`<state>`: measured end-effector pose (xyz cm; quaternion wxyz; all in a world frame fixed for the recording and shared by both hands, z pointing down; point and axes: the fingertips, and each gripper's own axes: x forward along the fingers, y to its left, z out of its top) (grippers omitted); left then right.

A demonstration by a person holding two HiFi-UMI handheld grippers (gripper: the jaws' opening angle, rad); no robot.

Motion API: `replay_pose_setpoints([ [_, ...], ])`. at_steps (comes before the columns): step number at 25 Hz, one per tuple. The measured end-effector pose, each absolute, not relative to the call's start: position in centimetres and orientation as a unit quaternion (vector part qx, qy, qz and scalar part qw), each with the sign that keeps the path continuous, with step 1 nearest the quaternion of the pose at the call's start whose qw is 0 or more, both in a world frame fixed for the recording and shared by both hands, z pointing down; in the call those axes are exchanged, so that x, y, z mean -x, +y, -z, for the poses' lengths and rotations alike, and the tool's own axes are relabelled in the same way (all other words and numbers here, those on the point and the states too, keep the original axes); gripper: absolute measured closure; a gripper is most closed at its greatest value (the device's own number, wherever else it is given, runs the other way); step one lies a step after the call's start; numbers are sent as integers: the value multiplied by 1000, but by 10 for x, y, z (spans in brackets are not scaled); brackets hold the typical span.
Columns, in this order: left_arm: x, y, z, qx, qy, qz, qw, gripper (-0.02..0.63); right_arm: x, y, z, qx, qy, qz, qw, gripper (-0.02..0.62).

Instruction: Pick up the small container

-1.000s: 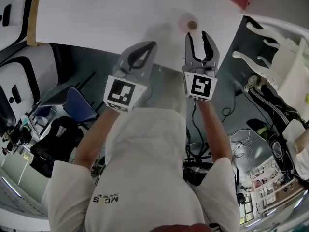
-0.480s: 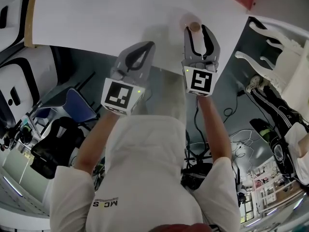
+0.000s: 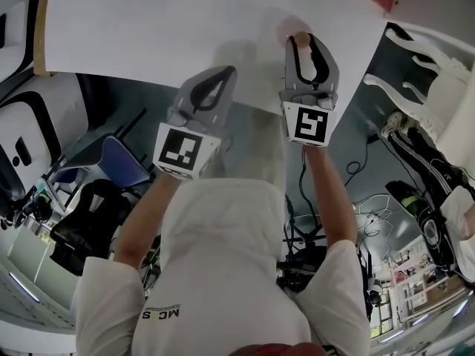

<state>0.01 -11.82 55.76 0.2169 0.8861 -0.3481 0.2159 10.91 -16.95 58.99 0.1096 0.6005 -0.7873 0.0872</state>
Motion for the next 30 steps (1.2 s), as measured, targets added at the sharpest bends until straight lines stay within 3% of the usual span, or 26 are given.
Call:
replay_pose_setpoints([
  [17,-9,-115,-544,-892,-342,-208,210,607,-114,-161,-588,-591,-789,-110,127,476],
  [30,-7,-112,-493,-899,-341,-195,192,607,-109,-140,-495,-573,-810,-87,91,476],
])
